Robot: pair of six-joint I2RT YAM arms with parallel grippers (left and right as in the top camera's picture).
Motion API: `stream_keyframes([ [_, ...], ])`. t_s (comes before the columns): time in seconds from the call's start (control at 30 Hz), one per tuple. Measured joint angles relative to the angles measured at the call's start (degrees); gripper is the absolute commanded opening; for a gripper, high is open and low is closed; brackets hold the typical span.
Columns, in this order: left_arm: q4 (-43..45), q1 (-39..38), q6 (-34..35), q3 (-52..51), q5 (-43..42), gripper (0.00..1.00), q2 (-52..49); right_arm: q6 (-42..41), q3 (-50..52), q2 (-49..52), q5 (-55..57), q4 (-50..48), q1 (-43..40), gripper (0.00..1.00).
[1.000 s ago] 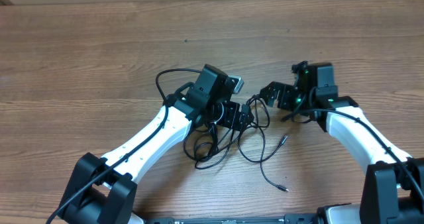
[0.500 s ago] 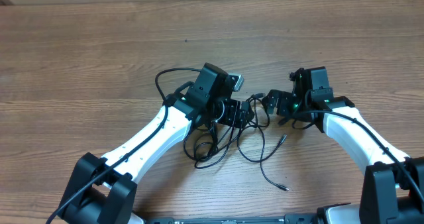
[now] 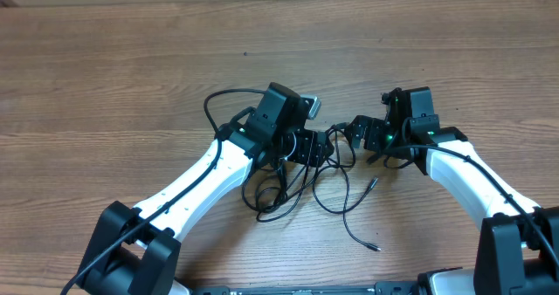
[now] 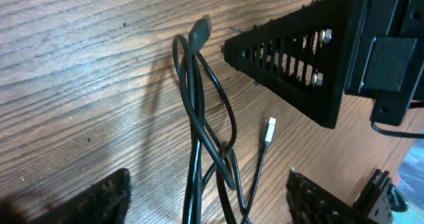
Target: Untangle cables
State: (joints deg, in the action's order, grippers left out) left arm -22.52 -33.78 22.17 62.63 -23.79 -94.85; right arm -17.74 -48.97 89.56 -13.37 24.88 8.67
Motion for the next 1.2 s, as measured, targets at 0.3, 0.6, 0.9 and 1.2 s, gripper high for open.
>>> stream_keyframes([
  [0.3, 0.1, -2.7, 0.0, 0.0, 3.0, 0.7, -0.5, -1.5, 0.0, 0.0, -0.4, -0.9, 0.0, 0.98],
  [0.6, 0.0, -3.8, -0.2, 0.0, 3.9, 0.04, -4.2, -2.2, 0.0, 0.0, -0.4, -0.9, 0.0, 0.97],
  [0.9, 1.0, -3.8, -7.4, 0.0, 4.0, 0.04, -3.4, -3.0, 0.0, 0.0, -1.6, -0.9, 0.0, 0.95],
  [1.2, -0.1, -3.8, -21.4, 0.0, 8.4, 0.04, 10.2, -3.1, 0.0, 0.0, -4.8, -0.9, 0.0, 0.95],
])
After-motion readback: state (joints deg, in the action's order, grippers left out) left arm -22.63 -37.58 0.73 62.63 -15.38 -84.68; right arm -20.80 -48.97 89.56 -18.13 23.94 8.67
